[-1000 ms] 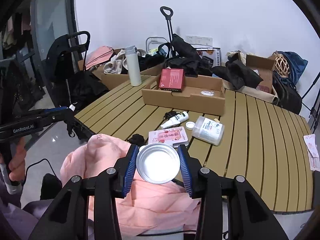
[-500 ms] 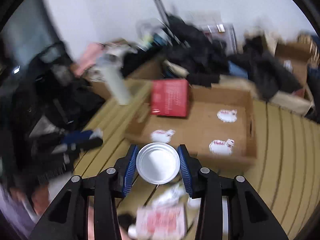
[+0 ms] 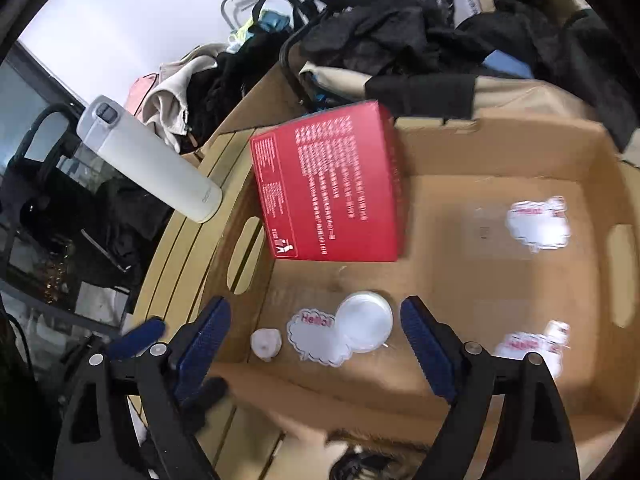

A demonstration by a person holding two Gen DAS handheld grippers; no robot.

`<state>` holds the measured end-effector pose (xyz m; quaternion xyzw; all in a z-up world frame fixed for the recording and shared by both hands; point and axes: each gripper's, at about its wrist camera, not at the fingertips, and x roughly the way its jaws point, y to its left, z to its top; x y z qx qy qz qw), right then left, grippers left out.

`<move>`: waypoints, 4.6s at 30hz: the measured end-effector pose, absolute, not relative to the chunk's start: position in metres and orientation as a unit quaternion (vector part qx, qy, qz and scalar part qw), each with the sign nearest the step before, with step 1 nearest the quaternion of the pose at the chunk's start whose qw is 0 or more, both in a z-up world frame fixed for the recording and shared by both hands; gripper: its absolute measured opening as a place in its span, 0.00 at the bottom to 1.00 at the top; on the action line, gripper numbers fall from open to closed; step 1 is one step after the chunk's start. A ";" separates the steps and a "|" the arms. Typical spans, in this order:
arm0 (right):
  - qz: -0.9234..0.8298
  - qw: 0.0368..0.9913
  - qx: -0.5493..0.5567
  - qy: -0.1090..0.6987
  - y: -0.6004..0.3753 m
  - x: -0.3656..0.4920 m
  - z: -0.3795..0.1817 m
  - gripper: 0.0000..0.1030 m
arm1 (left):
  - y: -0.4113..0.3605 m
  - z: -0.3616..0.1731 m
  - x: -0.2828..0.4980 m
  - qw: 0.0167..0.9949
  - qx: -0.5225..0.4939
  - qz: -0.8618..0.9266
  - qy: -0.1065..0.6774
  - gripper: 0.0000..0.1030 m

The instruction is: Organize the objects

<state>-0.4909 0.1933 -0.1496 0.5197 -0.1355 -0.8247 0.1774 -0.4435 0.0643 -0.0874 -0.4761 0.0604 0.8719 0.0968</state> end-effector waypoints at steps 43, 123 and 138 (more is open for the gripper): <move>-0.879 0.194 0.435 -0.011 0.221 -0.131 -0.157 0.48 | 0.069 -0.138 -0.243 0.183 -0.497 0.847 0.050 0.55; -0.841 0.139 0.505 -0.136 0.246 -0.586 -0.172 0.87 | 0.071 -0.120 -0.520 0.155 -0.504 0.849 0.028 0.56; -0.883 0.082 0.462 0.025 0.312 -0.388 -0.014 0.87 | -0.009 0.003 -0.369 0.070 -0.463 0.883 0.032 1.00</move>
